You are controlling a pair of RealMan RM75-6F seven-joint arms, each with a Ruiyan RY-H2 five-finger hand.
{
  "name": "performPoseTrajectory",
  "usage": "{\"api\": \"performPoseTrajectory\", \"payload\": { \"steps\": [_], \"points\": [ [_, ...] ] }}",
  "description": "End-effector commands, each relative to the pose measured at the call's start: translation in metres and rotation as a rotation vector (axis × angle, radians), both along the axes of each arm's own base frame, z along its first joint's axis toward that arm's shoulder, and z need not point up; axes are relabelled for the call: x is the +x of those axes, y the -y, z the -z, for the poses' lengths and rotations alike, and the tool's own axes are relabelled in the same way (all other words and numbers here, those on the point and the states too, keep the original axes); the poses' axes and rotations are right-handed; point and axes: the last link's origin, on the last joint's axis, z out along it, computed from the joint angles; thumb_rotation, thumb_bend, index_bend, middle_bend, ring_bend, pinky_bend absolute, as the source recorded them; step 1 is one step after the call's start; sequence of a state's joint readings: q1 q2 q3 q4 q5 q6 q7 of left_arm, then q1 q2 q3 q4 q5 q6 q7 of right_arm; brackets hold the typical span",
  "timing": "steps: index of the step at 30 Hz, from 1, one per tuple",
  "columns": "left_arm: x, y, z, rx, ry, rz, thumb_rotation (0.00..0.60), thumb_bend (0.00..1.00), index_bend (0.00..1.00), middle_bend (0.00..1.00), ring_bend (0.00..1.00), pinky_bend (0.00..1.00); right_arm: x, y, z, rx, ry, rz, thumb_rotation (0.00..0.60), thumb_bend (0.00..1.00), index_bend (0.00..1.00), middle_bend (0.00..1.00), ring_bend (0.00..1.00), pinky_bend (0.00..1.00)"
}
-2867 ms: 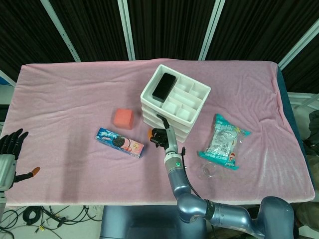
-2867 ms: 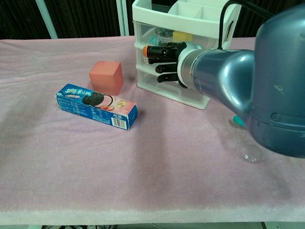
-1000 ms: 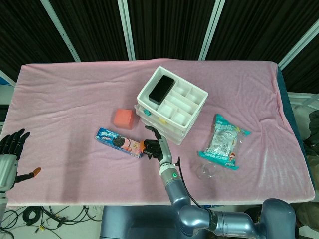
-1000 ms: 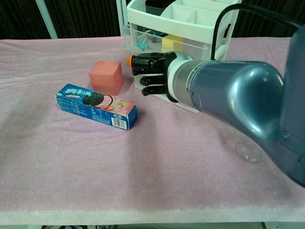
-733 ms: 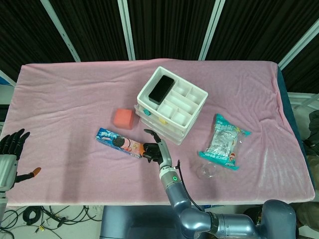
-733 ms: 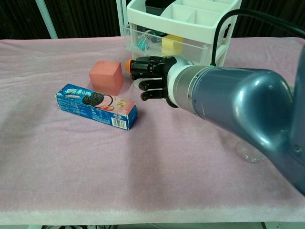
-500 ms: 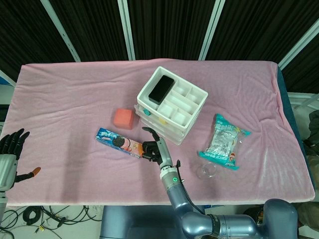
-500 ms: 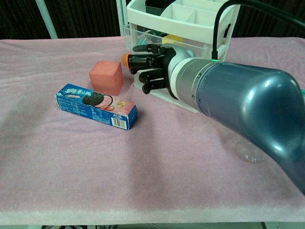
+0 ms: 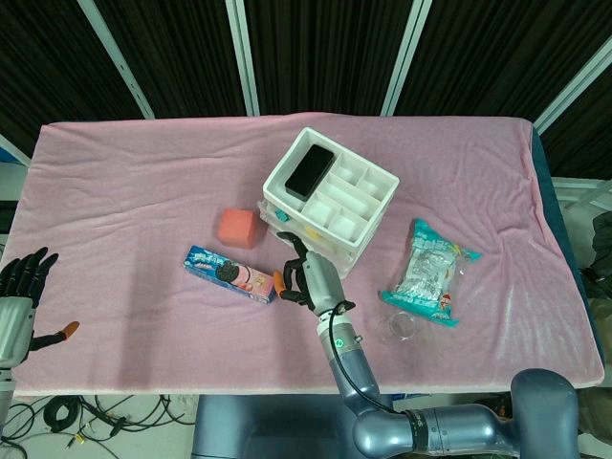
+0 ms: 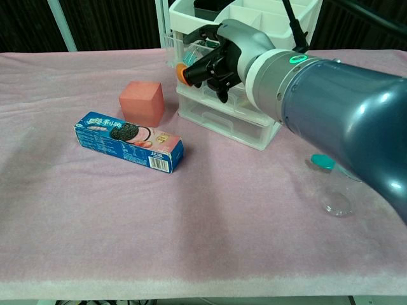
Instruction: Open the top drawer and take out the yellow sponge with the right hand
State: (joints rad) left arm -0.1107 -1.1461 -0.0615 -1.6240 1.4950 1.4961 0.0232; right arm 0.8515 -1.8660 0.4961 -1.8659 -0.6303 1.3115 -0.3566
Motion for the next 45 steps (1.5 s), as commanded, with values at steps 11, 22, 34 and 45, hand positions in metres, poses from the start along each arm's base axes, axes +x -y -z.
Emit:
{"api": "performPoseTrajectory", "payload": {
  "steps": [11, 22, 34, 45],
  "points": [
    [0.000, -0.001, 0.000, -0.003, 0.004, -0.002, 0.600, 0.00, 0.00, 0.00, 0.00, 0.00, -0.011, 0.008, -0.005, -0.067, -0.307, -0.034, 0.600, 0.44, 0.20, 0.79, 0.87, 0.79],
    [0.000, 0.000, 0.000, -0.004, 0.006, -0.003, 0.600, 0.00, 0.00, 0.00, 0.00, 0.00, -0.010, 0.007, -0.002, -0.087, -0.349, -0.043, 0.600, 0.44, 0.19, 0.79, 0.87, 0.79],
    [0.000, 0.000, 0.000, -0.005, 0.006, -0.003, 0.600, 0.00, 0.00, 0.00, 0.00, 0.00, -0.004, 0.008, -0.003, -0.223, -0.521, -0.152, 0.600, 0.44, 0.14, 0.79, 0.87, 0.79],
    [0.000, 0.000, 0.000, -0.006, 0.009, -0.004, 0.600, 0.00, 0.00, 0.00, 0.00, 0.00, 0.003, 0.012, -0.001, -0.186, -0.563, -0.131, 0.600, 0.44, 0.14, 0.79, 0.87, 0.79]
  ]
}}
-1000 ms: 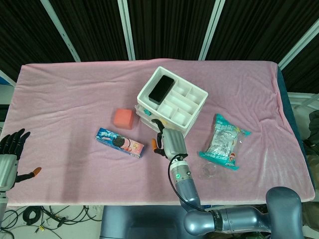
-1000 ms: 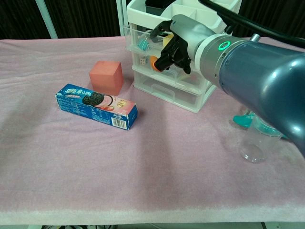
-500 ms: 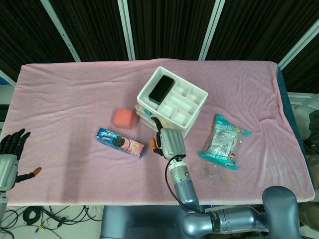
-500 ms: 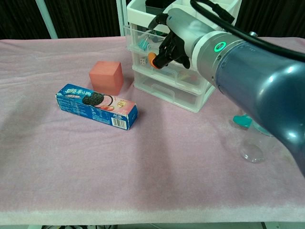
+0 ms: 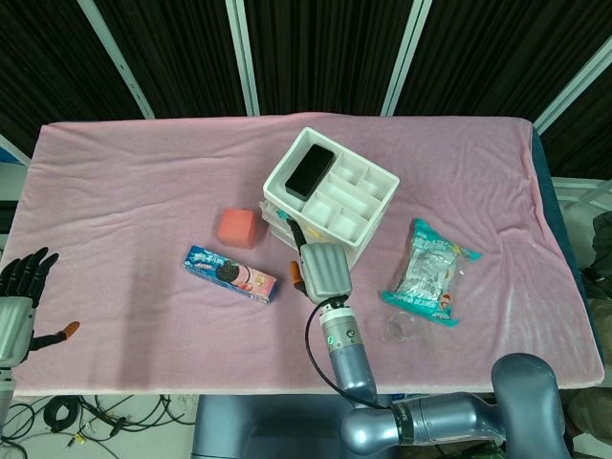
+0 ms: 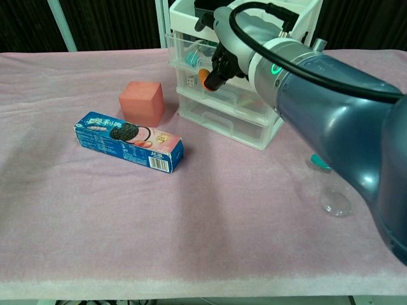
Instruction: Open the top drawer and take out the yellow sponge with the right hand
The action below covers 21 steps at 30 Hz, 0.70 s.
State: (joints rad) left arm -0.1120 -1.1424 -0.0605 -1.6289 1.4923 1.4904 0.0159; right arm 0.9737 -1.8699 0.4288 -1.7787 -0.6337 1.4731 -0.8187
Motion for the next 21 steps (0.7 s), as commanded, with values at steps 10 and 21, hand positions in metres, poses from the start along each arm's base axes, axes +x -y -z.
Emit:
{"api": "performPoseTrajectory", "payload": {
  "steps": [10, 21],
  "points": [
    [0.000, 0.000, 0.000, 0.000, 0.001, 0.000, 0.600, 0.00, 0.00, 0.00, 0.00, 0.00, 0.010, -0.004, 0.004, 0.006, -0.094, -0.035, 0.600, 0.44, 0.14, 0.79, 0.87, 0.79],
    [0.000, 0.000, 0.000, -0.002, 0.004, -0.001, 0.600, 0.00, 0.00, 0.00, 0.00, 0.00, 0.027, -0.006, 0.006, 0.015, -0.120, -0.043, 0.600, 0.44, 0.13, 0.79, 0.87, 0.79]
  ]
}}
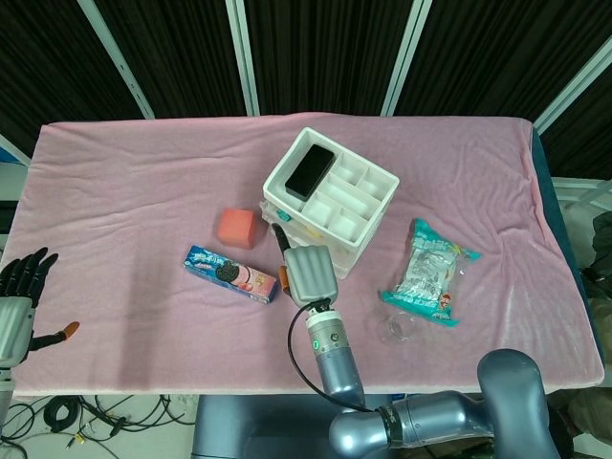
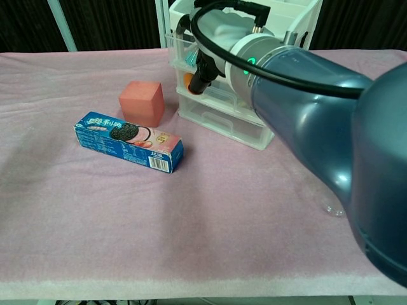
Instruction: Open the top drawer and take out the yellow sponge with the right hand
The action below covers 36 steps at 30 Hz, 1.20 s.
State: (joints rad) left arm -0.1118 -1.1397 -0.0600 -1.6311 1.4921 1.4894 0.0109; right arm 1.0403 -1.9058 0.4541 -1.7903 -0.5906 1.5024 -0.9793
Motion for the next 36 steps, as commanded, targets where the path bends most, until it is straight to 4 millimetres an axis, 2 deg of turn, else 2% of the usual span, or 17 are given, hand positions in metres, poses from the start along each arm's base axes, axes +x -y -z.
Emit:
{"api": "performPoseTrajectory", "payload": {
  "steps": [1, 22, 36],
  "points": [
    [0.000, 0.000, 0.000, 0.000, 0.001, 0.000, 0.600, 0.00, 0.00, 0.00, 0.00, 0.00, 0.005, 0.002, 0.001, 0.010, -0.007, 0.011, 0.600, 0.44, 0.13, 0.79, 0.87, 0.79],
    [-0.001, -0.001, -0.001, 0.001, 0.012, -0.007, 0.600, 0.00, 0.00, 0.00, 0.00, 0.00, 0.026, 0.016, 0.012, 0.038, -0.063, 0.048, 0.600, 0.44, 0.09, 0.79, 0.87, 0.79],
    [-0.001, -0.001, -0.001, -0.002, 0.013, -0.008, 0.600, 0.00, 0.00, 0.00, 0.00, 0.00, 0.025, 0.028, 0.013, 0.030, -0.097, 0.093, 0.600, 0.44, 0.08, 0.79, 0.87, 0.79]
  ]
}}
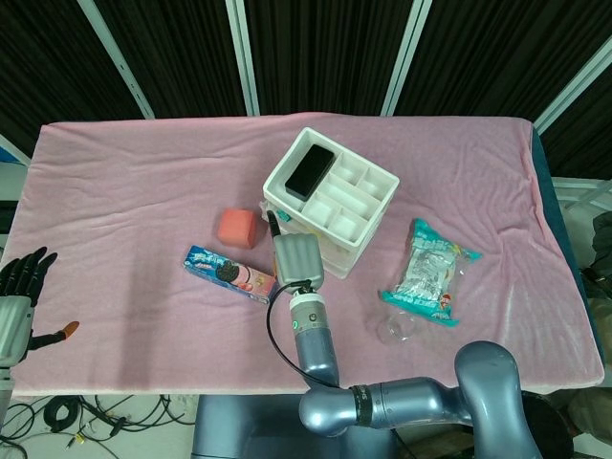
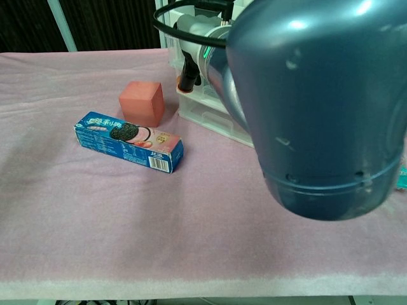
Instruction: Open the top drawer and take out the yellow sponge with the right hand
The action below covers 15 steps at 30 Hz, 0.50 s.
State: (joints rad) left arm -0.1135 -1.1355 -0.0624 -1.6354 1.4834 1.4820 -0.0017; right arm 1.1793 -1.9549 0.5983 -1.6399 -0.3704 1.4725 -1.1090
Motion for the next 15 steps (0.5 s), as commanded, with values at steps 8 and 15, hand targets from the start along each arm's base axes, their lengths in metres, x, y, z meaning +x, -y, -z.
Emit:
{"api": "performPoseTrajectory", "payload": {
  "steps": [8, 15],
  "points": [
    [0.0002, 0.0004, 0.0001, 0.000, 0.001, 0.000, 0.600, 0.00, 0.00, 0.00, 0.00, 0.00, 0.0038, 0.0013, -0.0034, -0.004, -0.022, -0.001, 0.600, 0.44, 0.08, 0.79, 0.87, 0.79],
    [0.0004, 0.0007, 0.0000, -0.001, 0.001, 0.001, 0.600, 0.00, 0.00, 0.00, 0.00, 0.00, -0.0009, 0.0045, -0.0025, 0.004, -0.054, 0.029, 0.600, 0.44, 0.08, 0.79, 0.87, 0.79]
  ]
}}
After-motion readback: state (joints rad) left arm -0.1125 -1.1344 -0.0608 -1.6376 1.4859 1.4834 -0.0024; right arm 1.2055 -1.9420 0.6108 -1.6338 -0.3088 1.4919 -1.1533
